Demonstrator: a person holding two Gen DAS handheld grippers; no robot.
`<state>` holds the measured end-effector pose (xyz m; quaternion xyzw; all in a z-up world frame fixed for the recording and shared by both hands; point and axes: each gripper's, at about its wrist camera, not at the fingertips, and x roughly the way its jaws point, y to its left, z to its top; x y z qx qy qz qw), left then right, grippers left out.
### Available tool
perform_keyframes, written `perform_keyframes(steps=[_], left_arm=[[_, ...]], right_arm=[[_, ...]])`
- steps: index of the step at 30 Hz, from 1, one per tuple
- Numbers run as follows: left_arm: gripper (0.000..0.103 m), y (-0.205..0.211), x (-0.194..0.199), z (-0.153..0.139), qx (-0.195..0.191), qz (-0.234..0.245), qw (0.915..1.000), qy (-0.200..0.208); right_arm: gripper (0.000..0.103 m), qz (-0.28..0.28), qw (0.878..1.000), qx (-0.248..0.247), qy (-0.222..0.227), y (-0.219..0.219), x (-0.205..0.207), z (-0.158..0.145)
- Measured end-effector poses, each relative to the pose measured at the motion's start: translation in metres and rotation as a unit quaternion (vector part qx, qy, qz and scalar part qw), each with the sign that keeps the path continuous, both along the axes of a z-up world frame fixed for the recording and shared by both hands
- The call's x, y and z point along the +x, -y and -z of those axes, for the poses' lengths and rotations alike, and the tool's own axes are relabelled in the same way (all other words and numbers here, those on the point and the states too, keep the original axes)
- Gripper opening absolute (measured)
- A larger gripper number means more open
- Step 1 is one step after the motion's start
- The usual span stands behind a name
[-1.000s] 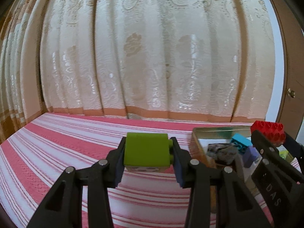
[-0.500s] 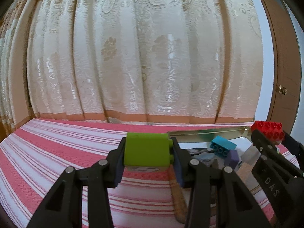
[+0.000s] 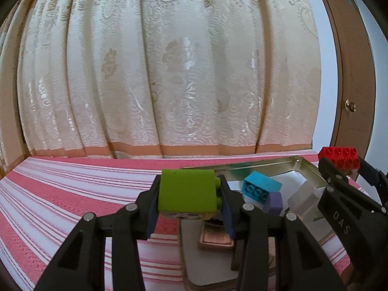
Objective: Organize rigid objects
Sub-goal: 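Lift and carry the green cube and red brick over the gold tray, then lower both blocks into the tray and open both tools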
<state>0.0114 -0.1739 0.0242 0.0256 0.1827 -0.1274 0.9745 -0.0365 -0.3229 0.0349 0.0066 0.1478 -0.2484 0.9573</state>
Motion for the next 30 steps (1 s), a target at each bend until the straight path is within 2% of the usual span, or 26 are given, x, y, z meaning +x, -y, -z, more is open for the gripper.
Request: perform_keyframes(steps=[15, 22, 30], left_arm=[[0.043, 0.033, 0.013, 0.011, 0.016, 0.004, 0.9996, -0.022], [0.043, 0.044, 0.021, 0.016, 0.025, 0.002, 0.9987, -0.044], [0.042, 0.054, 0.028, 0.018, 0.044, 0.007, 0.9972, -0.060]], right_arm=[[0.068, 0.008, 1.000, 0.003, -0.025, 0.028, 0.013, 0.006], [0.068, 0.002, 0.998, 0.044, -0.051, 0.041, 0.024, 0.014], [0.068, -0.015, 0.995, 0.066, -0.075, 0.042, 0.038, 0.021]])
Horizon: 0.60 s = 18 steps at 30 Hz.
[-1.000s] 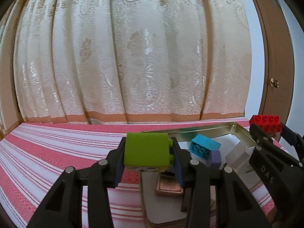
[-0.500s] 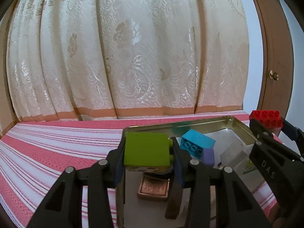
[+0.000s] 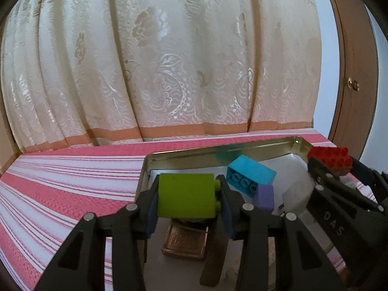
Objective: Organize rigid objects
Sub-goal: 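Lower both blocks into the tray and open both tools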
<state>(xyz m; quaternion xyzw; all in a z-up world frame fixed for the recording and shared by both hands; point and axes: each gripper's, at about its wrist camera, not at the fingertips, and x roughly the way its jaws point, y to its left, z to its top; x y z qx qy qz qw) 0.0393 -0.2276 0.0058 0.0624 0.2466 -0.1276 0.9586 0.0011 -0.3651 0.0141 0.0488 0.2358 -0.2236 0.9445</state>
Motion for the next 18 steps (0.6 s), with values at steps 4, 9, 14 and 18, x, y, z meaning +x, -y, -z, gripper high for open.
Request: perform_keyframes(steps=[4, 9, 14, 18], left_arm=[[0.042, 0.005, 0.001, 0.001, 0.011, 0.005, 0.9999, -0.001], [0.042, 0.009, 0.011, 0.004, 0.012, 0.003, 0.9996, -0.024], [0.051, 0.009, 0.022, 0.009, 0.010, 0.003, 0.9984, -0.056], [0.078, 0.004, 0.016, 0.008, 0.003, -0.013, 0.9990, -0.044]], right_arm=[[0.068, -0.002, 1.000, 0.014, -0.005, 0.005, 0.005, 0.002], [0.068, -0.007, 0.999, 0.033, -0.014, 0.009, 0.010, 0.005], [0.068, -0.034, 0.998, 0.049, -0.015, 0.008, 0.014, 0.007], [0.068, -0.041, 0.998, 0.054, -0.018, 0.006, 0.015, 0.008]])
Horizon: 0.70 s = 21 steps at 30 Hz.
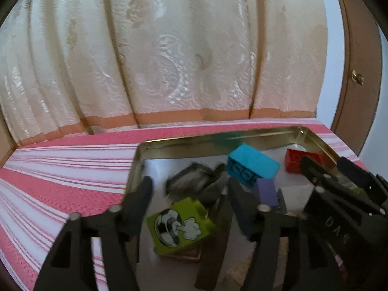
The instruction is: Organize rigid objects
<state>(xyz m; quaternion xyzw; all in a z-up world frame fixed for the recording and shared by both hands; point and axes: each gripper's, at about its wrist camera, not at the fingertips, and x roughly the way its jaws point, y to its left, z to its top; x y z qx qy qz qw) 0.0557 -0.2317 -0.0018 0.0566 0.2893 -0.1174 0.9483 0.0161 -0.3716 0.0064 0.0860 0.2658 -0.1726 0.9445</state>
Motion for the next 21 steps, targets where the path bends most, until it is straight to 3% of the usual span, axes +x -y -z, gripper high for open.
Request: perform_keyframes(steps=[3, 5, 8, 17, 21], left_arm=[[0.099, -0.014, -0.001, -0.001, -0.026, -0.019, 0.9995, -0.001], [0.103, -0.025, -0.004, -0.003, -0.054, -0.024, 0.9982, 0.008], [0.103, -0.034, -0.009, -0.005, -0.075, -0.017, 0.9969, 0.016], [0.103, -0.042, -0.028, -0.011, -0.029, -0.025, 0.9972, 0.065], [0.103, -0.051, -0.034, -0.015, -0.029, -0.026, 0.9960, 0.080]], right_arm=[[0.078, 0.012, 1.000, 0.016, 0.016, 0.007, -0.006, -0.001], [0.087, 0.013, 0.999, 0.034, 0.036, 0.011, -0.011, -0.002], [0.092, 0.005, 0.998, 0.038, 0.048, 0.008, -0.013, -0.005], [0.096, 0.008, 0.996, 0.009, 0.085, 0.001, -0.029, -0.011], [0.096, 0.006, 0.995, 0.006, 0.096, -0.004, -0.037, -0.013]])
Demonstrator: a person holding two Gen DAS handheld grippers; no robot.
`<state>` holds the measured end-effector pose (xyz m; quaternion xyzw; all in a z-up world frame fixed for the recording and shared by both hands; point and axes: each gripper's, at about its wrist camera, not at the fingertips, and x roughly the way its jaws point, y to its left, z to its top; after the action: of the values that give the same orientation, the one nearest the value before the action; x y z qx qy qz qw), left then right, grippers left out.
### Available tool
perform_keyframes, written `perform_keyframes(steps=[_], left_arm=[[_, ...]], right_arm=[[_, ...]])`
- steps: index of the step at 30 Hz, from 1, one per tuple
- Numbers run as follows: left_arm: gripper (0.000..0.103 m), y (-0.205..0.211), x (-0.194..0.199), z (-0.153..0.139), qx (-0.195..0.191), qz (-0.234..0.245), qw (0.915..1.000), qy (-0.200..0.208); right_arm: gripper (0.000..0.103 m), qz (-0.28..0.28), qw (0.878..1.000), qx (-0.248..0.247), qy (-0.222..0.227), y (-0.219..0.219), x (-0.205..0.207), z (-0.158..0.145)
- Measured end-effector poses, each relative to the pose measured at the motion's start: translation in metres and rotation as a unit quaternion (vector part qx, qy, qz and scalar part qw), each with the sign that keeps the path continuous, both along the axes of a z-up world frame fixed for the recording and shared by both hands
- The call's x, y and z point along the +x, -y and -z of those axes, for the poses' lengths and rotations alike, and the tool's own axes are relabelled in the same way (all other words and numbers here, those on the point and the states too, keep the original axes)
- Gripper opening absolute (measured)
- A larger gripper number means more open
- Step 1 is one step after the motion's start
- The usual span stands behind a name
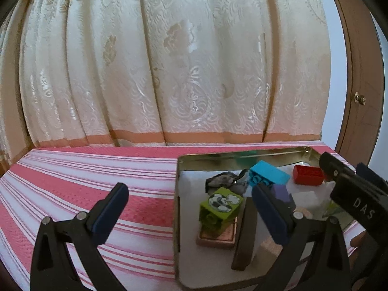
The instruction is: Organize rigid objects
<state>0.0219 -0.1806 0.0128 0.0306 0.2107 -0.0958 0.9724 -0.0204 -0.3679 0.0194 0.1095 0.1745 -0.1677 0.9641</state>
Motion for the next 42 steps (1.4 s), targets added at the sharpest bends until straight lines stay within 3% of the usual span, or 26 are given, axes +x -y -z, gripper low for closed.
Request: perform_keyframes(steps=[11, 20, 42], left_arm=[[0.103, -0.012, -0.020, -0.003, 0.013, 0.006, 0.9995, 0.029], [0.103, -0.027, -0.037, -0.004, 0.008, 0.010, 0.9991, 0.040], [0.103, -0.055, -0.064, -0.008, -0.005, 0.004, 0.9980, 0.062]], right_arm=[[0.097, 0.017, 0.998, -0.061, 0.022, -0.035, -0.024, -0.007], [0.097, 0.024, 0.996, -0.080, 0.029, -0.052, -0.044, -0.008], [0.097, 0.048, 0.995, -0.069, 0.056, -0.062, -0.082, -0.011]])
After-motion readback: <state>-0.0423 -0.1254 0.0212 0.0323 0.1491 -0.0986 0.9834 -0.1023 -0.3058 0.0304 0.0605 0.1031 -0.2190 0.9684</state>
